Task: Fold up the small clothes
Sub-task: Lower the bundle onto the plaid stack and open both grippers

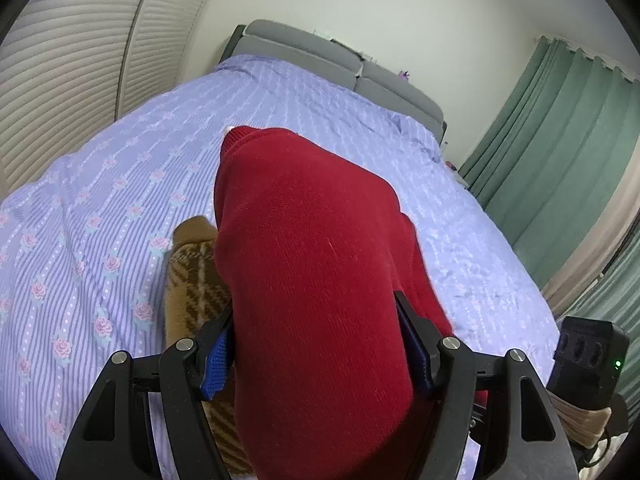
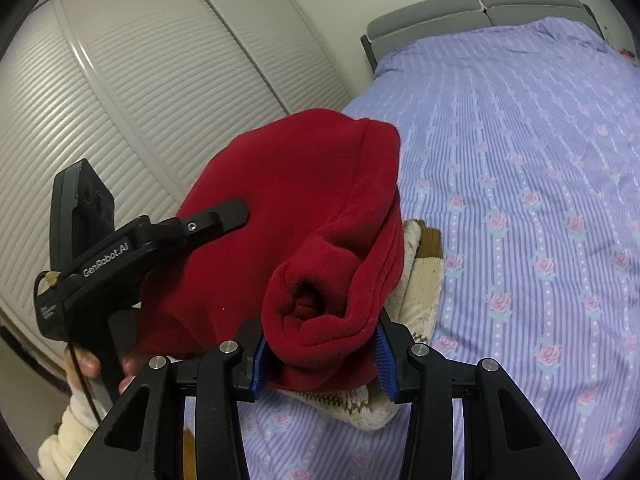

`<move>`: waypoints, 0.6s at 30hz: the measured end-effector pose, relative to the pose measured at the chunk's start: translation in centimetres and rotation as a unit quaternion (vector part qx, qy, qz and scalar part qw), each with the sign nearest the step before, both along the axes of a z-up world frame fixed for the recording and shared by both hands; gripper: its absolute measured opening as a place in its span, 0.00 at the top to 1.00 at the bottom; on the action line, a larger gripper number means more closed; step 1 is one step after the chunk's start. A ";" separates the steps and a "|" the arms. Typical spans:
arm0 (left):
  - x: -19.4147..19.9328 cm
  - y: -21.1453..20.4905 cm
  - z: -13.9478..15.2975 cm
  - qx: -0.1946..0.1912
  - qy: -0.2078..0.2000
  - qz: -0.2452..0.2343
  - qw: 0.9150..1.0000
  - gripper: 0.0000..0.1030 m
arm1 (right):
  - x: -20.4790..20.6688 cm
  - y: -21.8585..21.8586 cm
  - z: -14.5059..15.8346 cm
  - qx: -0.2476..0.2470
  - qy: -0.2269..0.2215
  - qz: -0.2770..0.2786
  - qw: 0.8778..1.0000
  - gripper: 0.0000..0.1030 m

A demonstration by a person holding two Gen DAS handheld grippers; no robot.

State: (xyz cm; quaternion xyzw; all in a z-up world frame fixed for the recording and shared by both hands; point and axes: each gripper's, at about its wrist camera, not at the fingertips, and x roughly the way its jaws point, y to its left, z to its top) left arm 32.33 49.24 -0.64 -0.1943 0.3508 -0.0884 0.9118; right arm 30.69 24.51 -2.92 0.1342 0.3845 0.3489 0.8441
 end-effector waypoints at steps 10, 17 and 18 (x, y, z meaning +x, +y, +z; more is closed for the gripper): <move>-0.1 -0.4 -1.3 0.137 0.009 0.005 0.990 0.19 | 0.1 0.9 -2.9 0.026 0.055 0.032 0.998 0.58; -0.3 -2.8 0.5 0.224 0.005 0.044 0.973 0.17 | 0.8 0.6 -2.7 0.035 0.076 0.036 0.996 0.56; -0.6 -3.1 0.9 0.230 0.002 0.049 0.972 0.18 | 0.8 0.6 -2.6 0.034 0.076 0.037 0.996 0.56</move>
